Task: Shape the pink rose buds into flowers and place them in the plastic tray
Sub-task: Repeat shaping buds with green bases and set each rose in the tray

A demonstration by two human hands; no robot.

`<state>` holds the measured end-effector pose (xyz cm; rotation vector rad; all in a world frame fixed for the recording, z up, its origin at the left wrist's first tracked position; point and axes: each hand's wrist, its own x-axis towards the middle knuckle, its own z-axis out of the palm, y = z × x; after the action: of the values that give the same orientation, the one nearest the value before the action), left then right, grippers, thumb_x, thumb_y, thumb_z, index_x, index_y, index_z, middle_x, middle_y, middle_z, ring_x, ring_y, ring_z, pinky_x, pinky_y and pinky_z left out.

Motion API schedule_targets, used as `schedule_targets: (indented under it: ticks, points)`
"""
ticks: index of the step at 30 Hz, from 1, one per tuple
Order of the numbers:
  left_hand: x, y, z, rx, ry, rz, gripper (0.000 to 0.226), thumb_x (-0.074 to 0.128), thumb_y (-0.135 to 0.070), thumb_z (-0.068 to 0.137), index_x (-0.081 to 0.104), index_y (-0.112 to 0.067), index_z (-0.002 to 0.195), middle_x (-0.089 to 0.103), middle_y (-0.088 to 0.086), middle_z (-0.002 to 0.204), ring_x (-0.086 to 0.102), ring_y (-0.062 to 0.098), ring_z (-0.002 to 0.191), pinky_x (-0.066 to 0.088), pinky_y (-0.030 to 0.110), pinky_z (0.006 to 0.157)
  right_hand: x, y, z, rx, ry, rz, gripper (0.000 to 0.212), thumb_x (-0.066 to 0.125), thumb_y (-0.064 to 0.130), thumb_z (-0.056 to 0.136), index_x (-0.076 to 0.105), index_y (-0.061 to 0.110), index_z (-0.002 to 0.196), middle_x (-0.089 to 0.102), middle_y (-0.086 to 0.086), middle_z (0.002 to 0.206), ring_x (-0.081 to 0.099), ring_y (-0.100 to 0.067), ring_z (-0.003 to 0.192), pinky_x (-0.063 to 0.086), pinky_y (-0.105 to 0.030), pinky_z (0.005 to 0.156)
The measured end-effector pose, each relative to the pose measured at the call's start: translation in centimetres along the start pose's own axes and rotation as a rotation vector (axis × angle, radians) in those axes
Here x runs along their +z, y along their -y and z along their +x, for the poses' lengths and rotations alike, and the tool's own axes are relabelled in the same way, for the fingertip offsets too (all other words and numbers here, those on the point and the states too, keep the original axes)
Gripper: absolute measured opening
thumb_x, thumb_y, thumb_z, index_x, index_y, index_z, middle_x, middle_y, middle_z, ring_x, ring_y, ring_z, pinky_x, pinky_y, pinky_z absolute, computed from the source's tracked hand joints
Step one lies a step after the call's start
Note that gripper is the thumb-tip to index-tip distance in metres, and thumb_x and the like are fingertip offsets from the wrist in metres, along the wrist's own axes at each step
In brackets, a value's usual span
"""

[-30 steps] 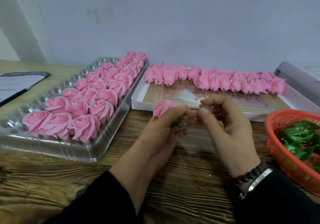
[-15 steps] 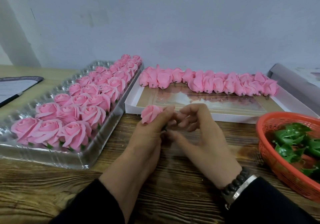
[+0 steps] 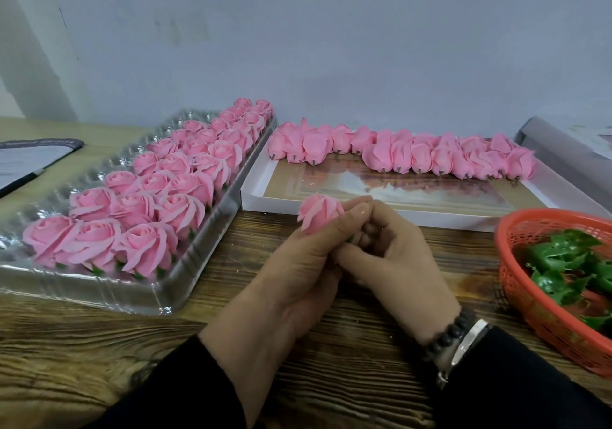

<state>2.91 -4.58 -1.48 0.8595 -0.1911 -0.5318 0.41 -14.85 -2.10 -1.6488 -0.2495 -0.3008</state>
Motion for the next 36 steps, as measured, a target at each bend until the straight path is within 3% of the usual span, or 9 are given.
schedule_targets:
  ticks: [4,8,12,16,19,24,29,32,36]
  points:
    - [-0.1,0.0,0.0,0.030,-0.064,0.000,0.033,0.073,-0.021,0.058,0.073,-0.013,0.090,0.069,0.009,0.084,0.067,0.018,0.080,0.054,0.029,0.076,0.2,-0.3,-0.2,0.024,0.008,-0.037,0.033,0.069,0.001,0.073,0.058,0.021,0.097,0.064,-0.016,0.083,0.059,-0.027,0.073,0.052,-0.037,0.069]
    - [-0.2,0.2,0.0,0.043,-0.045,0.049,0.049,0.069,-0.022,0.069,0.062,-0.006,0.115,0.065,0.013,0.101,0.062,0.024,0.098,0.050,0.036,0.090,0.5,-0.4,-0.3,-0.023,-0.082,-0.104,0.042,0.071,0.000,0.068,0.051,0.027,0.093,0.063,0.001,0.080,0.057,-0.010,0.069,0.046,-0.025,0.060]
    - [-0.2,0.0,0.0,0.036,-0.008,0.006,0.031,0.073,-0.017,0.069,0.071,-0.010,0.099,0.069,0.010,0.090,0.068,0.019,0.085,0.057,0.028,0.073,0.3,-0.1,-0.2,0.048,-0.028,0.010,0.030,0.069,0.003,0.071,0.059,0.018,0.094,0.055,0.008,0.064,0.052,-0.008,0.062,0.050,-0.035,0.061]
    - [-0.1,-0.4,-0.2,0.048,-0.017,-0.001,0.022,0.076,-0.017,0.061,0.076,-0.013,0.083,0.071,0.009,0.081,0.069,0.018,0.077,0.056,0.025,0.066,0.3,0.1,-0.3,0.086,0.045,0.125,0.028,0.071,0.001,0.074,0.061,0.018,0.094,0.060,-0.003,0.074,0.054,-0.010,0.068,0.046,-0.024,0.064]
    - [-0.1,-0.3,-0.1,0.072,-0.057,0.032,0.021,0.074,-0.019,0.061,0.076,-0.015,0.082,0.070,0.008,0.080,0.068,0.018,0.074,0.057,0.028,0.069,0.5,-0.2,-0.2,0.079,0.010,0.065,0.038,0.070,-0.006,0.073,0.057,0.018,0.099,0.064,-0.001,0.079,0.058,-0.011,0.071,0.048,-0.030,0.070]
    - [0.0,-0.5,-0.2,0.053,-0.031,0.072,0.023,0.078,-0.018,0.059,0.075,-0.014,0.082,0.068,0.011,0.082,0.066,0.020,0.079,0.055,0.030,0.073,0.3,-0.3,-0.1,0.100,0.010,0.126,0.031,0.067,0.012,0.063,0.061,0.018,0.093,0.057,0.011,0.060,0.053,-0.005,0.061,0.048,-0.023,0.061]
    - [0.1,-0.9,-0.3,0.009,-0.014,0.110,0.026,0.080,-0.026,0.053,0.074,-0.012,0.075,0.043,0.015,0.106,0.034,0.028,0.097,0.034,0.027,0.068,0.0,-0.2,-0.2,0.157,0.084,0.338,0.028,0.066,0.014,0.069,0.061,0.005,0.095,0.061,0.006,0.061,0.059,-0.007,0.060,0.047,-0.019,0.060]
    - [0.0,-0.6,-0.1,0.066,-0.052,0.087,0.030,0.077,-0.029,0.049,0.074,-0.012,0.073,0.059,0.014,0.082,0.056,0.025,0.079,0.051,0.026,0.072,0.3,-0.1,-0.4,0.111,0.087,0.262,0.028,0.069,-0.005,0.076,0.055,0.005,0.099,0.063,0.013,0.063,0.058,0.004,0.062,0.045,-0.010,0.061]
    - [-0.2,-0.1,0.1,0.082,-0.075,0.088,0.037,0.078,-0.027,0.050,0.072,-0.007,0.080,0.060,0.016,0.087,0.060,0.024,0.082,0.054,0.027,0.073,0.1,-0.3,-0.3,0.099,0.043,0.197,0.029,0.065,-0.010,0.076,0.058,0.011,0.095,0.059,0.018,0.055,0.052,0.006,0.052,0.042,-0.008,0.054]
